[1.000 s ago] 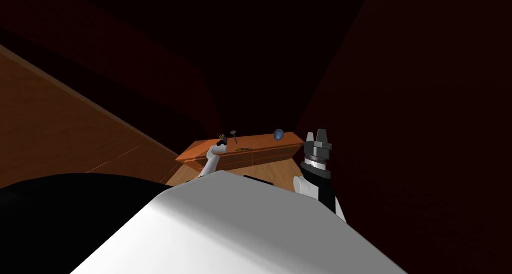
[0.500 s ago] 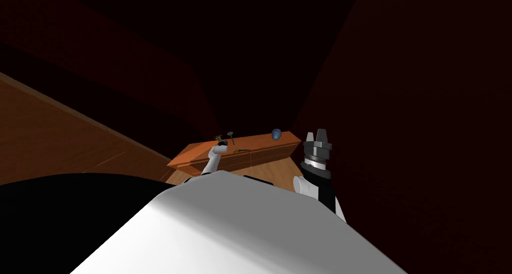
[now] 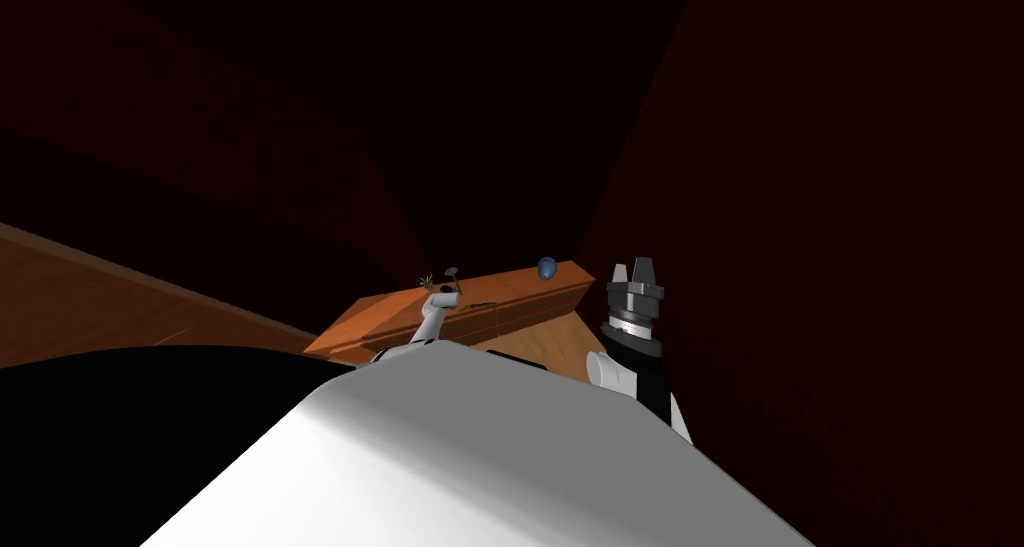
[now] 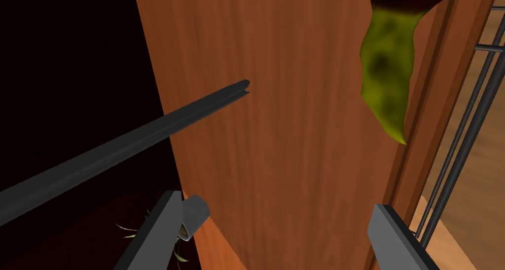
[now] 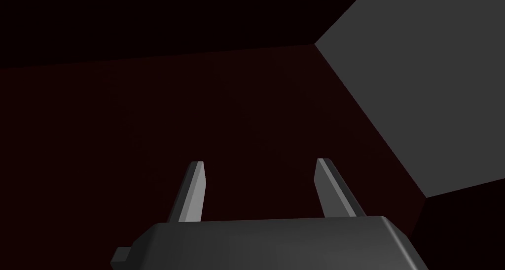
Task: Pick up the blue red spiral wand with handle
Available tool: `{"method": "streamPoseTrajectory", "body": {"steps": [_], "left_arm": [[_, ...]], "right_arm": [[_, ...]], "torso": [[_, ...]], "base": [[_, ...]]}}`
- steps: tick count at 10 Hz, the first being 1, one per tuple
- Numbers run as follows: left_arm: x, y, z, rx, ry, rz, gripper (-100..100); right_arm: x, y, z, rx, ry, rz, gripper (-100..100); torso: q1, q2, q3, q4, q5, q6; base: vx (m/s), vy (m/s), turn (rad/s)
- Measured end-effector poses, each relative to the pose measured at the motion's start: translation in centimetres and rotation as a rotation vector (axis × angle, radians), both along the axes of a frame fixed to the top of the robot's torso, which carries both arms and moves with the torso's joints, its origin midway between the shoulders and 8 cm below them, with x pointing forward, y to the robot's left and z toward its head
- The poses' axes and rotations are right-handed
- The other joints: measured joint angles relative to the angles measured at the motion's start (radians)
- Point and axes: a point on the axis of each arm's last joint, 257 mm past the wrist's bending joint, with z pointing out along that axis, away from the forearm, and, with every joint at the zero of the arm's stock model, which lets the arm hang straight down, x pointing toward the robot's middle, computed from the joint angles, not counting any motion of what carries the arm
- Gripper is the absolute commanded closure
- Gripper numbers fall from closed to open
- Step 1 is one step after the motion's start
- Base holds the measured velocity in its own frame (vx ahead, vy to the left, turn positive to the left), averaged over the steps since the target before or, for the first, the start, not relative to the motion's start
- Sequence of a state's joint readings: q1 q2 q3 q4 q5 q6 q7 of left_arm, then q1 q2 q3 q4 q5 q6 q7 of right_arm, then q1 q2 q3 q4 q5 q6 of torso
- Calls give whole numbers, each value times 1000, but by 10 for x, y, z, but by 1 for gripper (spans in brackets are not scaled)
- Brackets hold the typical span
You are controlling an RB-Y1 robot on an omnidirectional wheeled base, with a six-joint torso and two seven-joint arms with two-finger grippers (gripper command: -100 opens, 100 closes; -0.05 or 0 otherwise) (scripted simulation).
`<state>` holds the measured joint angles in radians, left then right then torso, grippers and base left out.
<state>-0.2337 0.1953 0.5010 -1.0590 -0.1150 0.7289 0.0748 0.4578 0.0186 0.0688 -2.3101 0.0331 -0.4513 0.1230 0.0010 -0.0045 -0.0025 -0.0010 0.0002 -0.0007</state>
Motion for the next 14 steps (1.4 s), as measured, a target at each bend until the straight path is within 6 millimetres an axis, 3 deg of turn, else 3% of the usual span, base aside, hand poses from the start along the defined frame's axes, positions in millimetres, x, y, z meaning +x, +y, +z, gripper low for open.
{"method": "streamPoseTrajectory", "body": {"steps": [3, 6, 10, 14], "left_arm": [[-27, -24, -39, -102, 113, 43, -100], [-50, -47, -63, -171, 191, 72, -100], [-79, -71, -82, -249, 280, 108, -100], [-93, -85, -95, -285, 328, 125, -100]], "right_arm": [[0, 0, 0, 0, 0, 0, 0], [0, 0, 0, 0, 0, 0, 0], [0, 0, 0, 0, 0, 0, 0], [0, 0, 0, 0, 0, 0, 0]], "torso": [[0, -2, -1, 0, 0, 0], [0, -1, 0, 0, 0, 0], [-1, 0, 0, 0, 0, 0], [-1, 2, 1, 0, 0, 0]], "base": [[80, 26, -150], [71, 24, -156], [60, 18, -83], [37, 18, -68]]}}
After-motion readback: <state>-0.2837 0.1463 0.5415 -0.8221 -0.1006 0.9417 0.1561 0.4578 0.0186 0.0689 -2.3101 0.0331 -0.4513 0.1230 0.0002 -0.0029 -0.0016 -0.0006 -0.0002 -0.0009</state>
